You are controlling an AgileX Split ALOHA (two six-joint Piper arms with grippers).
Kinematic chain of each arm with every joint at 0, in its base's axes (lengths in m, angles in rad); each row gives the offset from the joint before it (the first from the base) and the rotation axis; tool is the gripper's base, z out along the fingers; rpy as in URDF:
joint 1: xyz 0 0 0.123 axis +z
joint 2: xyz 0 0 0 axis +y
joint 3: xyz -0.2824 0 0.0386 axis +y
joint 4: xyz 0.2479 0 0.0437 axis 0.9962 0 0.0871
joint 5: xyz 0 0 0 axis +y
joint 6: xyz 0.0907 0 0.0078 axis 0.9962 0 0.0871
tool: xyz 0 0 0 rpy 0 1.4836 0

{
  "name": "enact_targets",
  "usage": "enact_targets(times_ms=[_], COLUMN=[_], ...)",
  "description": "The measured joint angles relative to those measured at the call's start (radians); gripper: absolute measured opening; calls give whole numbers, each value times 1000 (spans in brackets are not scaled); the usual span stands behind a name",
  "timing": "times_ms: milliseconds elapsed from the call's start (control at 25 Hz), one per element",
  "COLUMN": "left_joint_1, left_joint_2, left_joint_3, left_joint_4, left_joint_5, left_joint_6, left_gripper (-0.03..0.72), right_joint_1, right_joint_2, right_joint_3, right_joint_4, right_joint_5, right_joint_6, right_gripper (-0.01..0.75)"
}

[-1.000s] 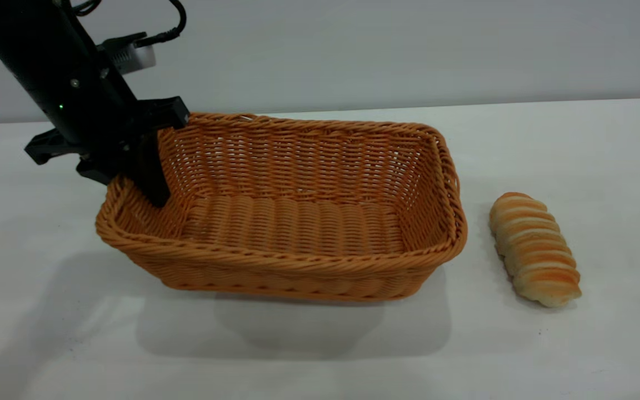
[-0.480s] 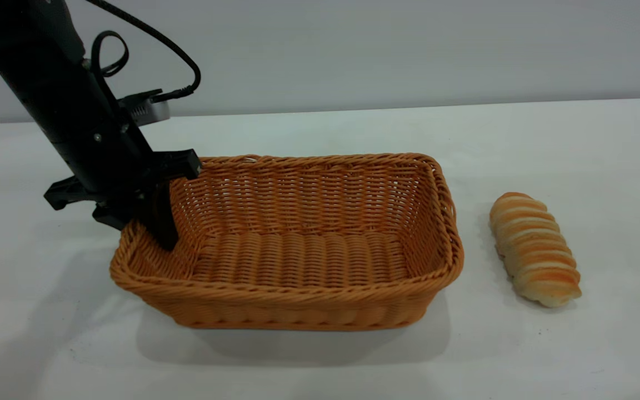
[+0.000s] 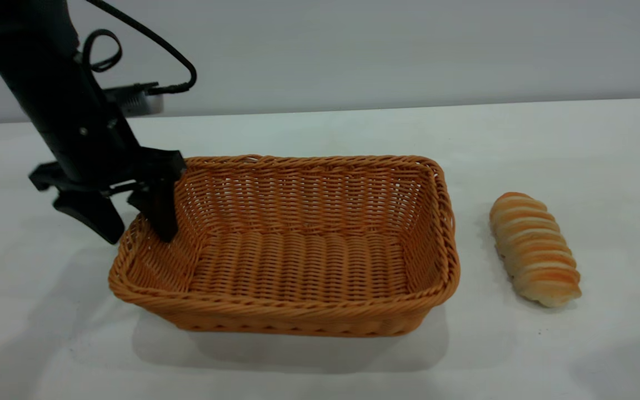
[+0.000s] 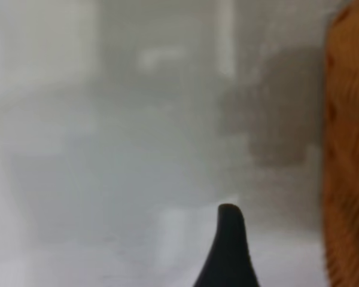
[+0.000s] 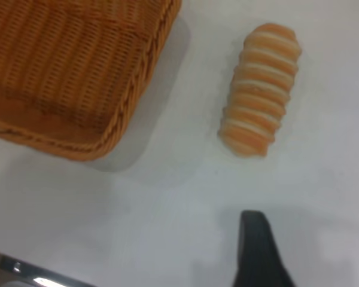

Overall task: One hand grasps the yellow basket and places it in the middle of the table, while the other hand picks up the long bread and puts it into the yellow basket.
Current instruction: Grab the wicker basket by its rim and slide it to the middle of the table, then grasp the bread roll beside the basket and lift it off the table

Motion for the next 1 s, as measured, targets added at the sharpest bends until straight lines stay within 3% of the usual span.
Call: enact_targets(times_ms=[160,440,1000], left_joint_1=[0,0,0], left_joint_2=[-47,-154,-452], left_joint_3=[0,0,0], left_joint_4=[98,147,148], left_joint_5=[8,42,117], left_joint_6=[-2,-3,-53], left_gripper=[646,556,541], right_joint_1=[0,0,0], right_joint_2=[161,447,898], right_joint_3=[-74,-237,-561], right_joint_4=[13,33,-4], right_joint_5=[-33,-39,73], right_joint_6=[0,0,-3], right_gripper=[583,587,587])
